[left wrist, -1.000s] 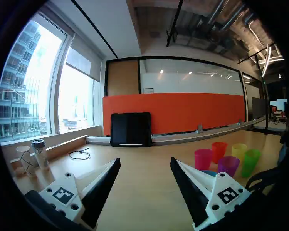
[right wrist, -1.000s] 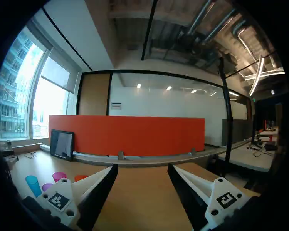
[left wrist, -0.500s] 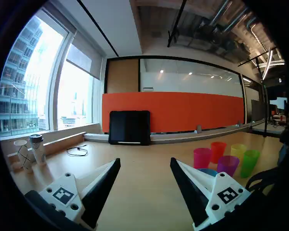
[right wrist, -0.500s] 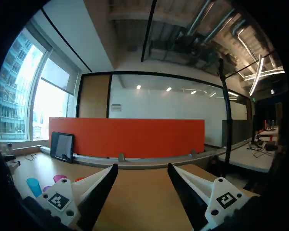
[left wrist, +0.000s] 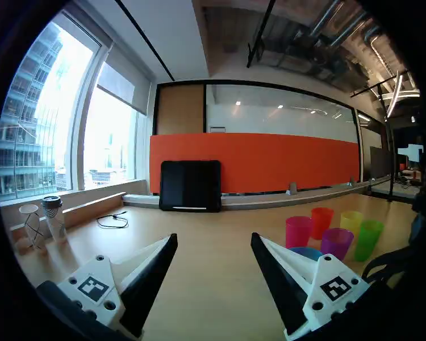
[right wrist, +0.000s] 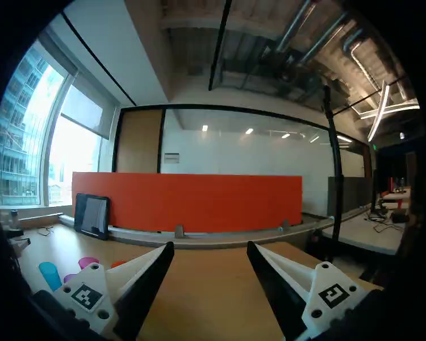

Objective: Pour water

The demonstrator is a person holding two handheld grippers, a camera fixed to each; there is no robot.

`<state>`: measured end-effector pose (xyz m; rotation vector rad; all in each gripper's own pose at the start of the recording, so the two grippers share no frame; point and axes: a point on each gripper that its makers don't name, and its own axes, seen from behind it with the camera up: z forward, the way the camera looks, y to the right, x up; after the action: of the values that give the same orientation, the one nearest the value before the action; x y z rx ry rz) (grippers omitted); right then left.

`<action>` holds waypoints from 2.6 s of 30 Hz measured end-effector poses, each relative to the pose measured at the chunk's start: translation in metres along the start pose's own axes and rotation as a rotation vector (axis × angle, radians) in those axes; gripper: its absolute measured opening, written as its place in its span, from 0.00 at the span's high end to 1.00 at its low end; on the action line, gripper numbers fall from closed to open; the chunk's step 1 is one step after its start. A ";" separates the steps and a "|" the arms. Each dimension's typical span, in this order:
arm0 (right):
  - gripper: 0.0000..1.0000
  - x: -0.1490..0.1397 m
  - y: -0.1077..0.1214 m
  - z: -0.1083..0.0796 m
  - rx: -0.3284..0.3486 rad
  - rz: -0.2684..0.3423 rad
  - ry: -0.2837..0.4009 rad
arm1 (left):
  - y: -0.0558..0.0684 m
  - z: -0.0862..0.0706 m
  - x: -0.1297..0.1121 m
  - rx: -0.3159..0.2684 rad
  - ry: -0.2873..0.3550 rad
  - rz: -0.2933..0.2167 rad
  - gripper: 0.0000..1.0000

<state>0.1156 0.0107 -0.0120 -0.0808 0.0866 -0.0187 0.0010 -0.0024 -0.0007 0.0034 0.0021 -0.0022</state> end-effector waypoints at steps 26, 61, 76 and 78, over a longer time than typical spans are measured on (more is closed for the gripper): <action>0.01 0.002 0.003 -0.001 0.012 -0.030 0.045 | 0.000 0.001 -0.001 0.000 -0.002 0.002 0.04; 0.01 -0.098 -0.008 0.002 0.059 0.048 -0.053 | 0.000 0.001 -0.001 0.000 -0.002 0.002 0.04; 0.01 -0.113 -0.004 0.006 0.055 0.039 -0.078 | 0.000 0.001 -0.001 -0.001 -0.002 0.002 0.04; 0.01 -0.116 -0.004 0.007 0.055 0.039 -0.083 | 0.000 0.001 -0.001 0.000 -0.002 0.002 0.04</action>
<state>0.0009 0.0100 0.0047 -0.0252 0.0050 0.0209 0.0001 -0.0029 0.0002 0.0030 0.0005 -0.0003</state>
